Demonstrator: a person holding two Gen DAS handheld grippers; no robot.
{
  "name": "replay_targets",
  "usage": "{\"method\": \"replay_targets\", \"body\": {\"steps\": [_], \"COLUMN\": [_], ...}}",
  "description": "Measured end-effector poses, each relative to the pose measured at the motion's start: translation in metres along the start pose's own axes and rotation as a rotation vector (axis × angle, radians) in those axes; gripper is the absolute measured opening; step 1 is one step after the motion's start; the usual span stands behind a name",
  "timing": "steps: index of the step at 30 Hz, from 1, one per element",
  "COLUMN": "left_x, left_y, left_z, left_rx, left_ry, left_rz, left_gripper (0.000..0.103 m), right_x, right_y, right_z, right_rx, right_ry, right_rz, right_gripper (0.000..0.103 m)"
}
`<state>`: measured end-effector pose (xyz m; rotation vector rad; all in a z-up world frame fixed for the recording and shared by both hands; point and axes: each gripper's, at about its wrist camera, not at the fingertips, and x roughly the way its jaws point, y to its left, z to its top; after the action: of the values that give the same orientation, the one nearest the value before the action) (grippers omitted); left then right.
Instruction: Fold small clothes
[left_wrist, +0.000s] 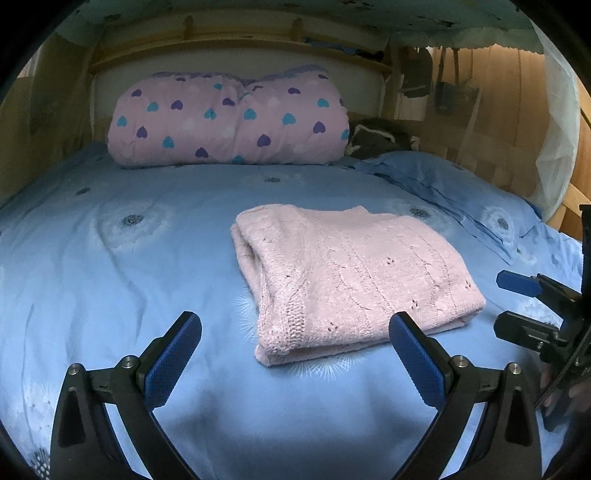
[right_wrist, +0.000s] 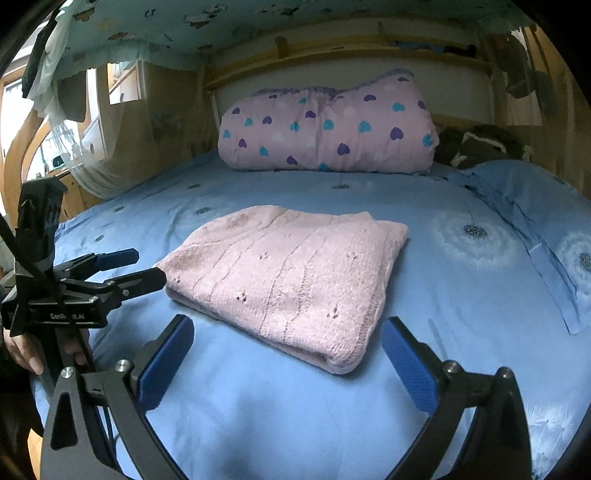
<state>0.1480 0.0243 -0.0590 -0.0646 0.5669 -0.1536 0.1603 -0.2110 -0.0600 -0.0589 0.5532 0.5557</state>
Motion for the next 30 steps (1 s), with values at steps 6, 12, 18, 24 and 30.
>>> {"method": "replay_targets", "body": {"steps": [6,12,18,24,30], "left_x": [-0.0005,-0.0006,-0.0002,0.0006,0.0008], "left_y": [0.0002,0.0005,0.0012,0.0012,0.0014], "left_z": [-0.0002,0.0001,-0.0001,-0.0016,-0.0016], "left_rx": [0.005,0.004,0.003,0.001,0.000], "left_ry": [0.006,0.006,0.009,0.014,0.016], "left_rz": [-0.005,-0.006,-0.006,-0.007,-0.006], "left_gripper": [0.098,0.098,0.098,0.098,0.098], "right_x": [-0.0005,0.0008,0.0026,0.0033,0.0033], "right_y": [0.0014,0.0025,0.0032,0.0039,0.0042], "right_z": [-0.0009,-0.0010,-0.0019,-0.0024,-0.0025], "right_rx": [0.000,-0.001,-0.001,-0.001,-0.002], "right_ry": [0.004,0.010,0.017,0.020,0.021], "right_rz": [-0.001,-0.002,-0.002,-0.002,-0.003], "right_gripper": [0.103,0.103,0.103,0.103,0.103]}}
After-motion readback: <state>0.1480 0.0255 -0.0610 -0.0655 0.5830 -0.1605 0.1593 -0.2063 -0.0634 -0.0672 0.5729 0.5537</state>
